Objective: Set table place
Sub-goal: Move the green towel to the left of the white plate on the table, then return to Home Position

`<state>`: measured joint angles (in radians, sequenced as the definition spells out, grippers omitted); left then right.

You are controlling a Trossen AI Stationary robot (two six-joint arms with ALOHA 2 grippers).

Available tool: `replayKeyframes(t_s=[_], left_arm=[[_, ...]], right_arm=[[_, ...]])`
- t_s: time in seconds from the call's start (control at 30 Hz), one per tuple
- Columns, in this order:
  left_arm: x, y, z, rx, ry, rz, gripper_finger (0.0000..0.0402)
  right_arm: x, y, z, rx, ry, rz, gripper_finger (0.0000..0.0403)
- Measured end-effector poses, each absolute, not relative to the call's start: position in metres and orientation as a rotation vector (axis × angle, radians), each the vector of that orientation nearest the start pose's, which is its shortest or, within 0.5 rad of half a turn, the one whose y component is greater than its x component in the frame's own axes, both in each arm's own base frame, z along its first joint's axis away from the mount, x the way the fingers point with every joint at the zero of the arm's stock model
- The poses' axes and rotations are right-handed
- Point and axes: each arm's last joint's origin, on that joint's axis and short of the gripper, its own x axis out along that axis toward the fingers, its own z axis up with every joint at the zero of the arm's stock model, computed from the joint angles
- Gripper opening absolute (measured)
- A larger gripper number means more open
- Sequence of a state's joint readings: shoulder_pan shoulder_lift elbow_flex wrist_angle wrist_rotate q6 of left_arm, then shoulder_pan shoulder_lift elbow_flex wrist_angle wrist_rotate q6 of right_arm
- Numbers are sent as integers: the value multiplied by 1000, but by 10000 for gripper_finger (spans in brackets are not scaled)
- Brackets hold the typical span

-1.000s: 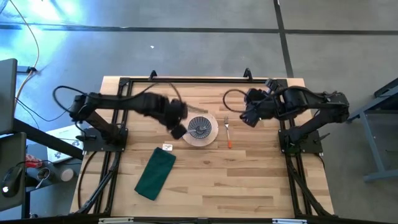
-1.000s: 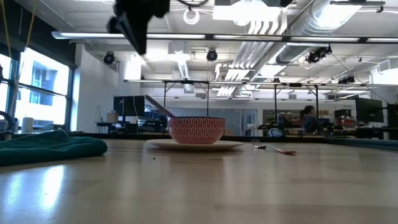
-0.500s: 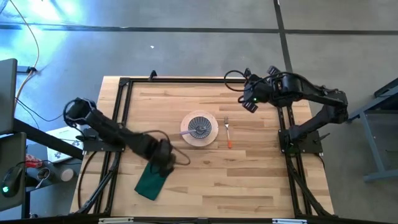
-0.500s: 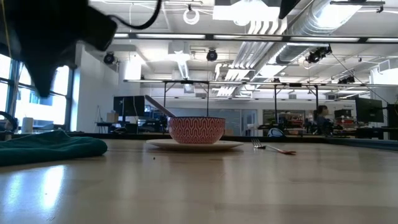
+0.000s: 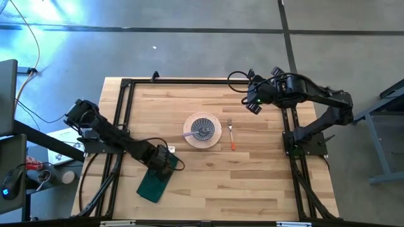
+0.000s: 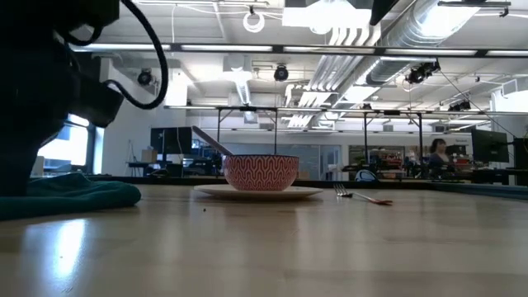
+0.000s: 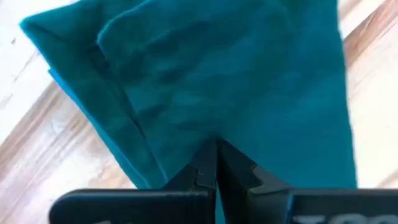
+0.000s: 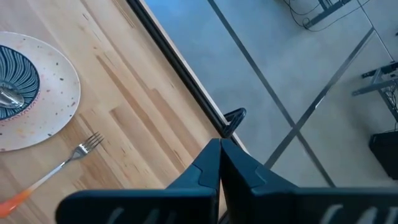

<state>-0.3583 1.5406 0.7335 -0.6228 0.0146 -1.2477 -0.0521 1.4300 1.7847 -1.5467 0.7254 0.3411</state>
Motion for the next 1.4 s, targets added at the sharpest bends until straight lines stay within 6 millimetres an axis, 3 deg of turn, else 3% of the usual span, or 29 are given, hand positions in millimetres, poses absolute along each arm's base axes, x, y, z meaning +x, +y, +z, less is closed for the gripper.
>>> replayKeyframes(t_s=[0.23, 0.57, 0.93, 1.03, 1.4], left_arm=[[219, -57, 127, -782, 1344, 713, 0], [207, 0, 126, -648, 1372, 1014, 0], [204, 64, 126, -636, 1328, 1026, 0], [203, 72, 126, -653, 1331, 1010, 0], [200, 70, 145, -673, 1234, 966, 0]], right_arm=[[224, -31, 423, -98, 1003, -870, 0], [224, -31, 423, -97, 1002, -871, 0], [223, -31, 423, -102, 1008, -868, 0], [222, -31, 423, -107, 1021, -869, 0], [222, -31, 423, -105, 1022, -870, 0]])
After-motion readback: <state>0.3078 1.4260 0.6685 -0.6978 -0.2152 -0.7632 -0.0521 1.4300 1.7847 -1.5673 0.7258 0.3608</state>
